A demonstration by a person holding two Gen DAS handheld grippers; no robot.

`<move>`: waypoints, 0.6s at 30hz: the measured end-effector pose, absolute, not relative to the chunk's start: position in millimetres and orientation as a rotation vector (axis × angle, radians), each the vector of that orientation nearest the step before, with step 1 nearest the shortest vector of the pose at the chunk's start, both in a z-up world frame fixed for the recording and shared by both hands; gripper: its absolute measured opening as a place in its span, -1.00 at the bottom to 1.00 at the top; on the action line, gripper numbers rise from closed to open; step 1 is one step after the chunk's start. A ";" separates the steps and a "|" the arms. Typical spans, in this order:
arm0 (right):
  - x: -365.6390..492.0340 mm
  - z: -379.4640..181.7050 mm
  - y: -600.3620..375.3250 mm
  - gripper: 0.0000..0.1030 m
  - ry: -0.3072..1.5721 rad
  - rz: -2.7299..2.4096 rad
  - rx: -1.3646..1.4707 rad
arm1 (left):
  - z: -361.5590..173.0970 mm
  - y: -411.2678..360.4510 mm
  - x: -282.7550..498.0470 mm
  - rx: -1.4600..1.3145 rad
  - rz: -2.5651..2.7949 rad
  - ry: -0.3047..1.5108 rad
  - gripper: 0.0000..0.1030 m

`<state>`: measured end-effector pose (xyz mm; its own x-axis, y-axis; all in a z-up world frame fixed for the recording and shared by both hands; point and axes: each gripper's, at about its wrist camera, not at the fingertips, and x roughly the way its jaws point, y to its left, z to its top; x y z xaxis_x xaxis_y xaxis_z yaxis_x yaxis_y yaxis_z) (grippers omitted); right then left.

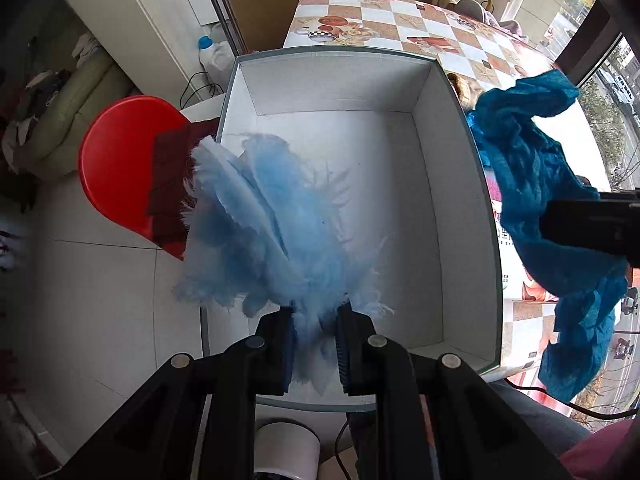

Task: Organize soft objects
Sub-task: 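Open both grippers to drop the duster and blue cloth into the box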

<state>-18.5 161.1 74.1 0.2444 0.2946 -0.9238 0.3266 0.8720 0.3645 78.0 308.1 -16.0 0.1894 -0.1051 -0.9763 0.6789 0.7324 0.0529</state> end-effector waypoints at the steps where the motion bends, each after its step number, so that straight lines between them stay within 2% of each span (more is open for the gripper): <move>1: -15.0 71.7 162.8 -0.52 1.347 -0.024 0.546 | -18.5 307.5 79.4 0.555 -0.590 1.273 -0.63; 18: -3.0 30.5 186.2 -0.52 1.435 0.032 0.544 | -68.2 306.5 62.3 0.615 -0.574 1.372 -0.62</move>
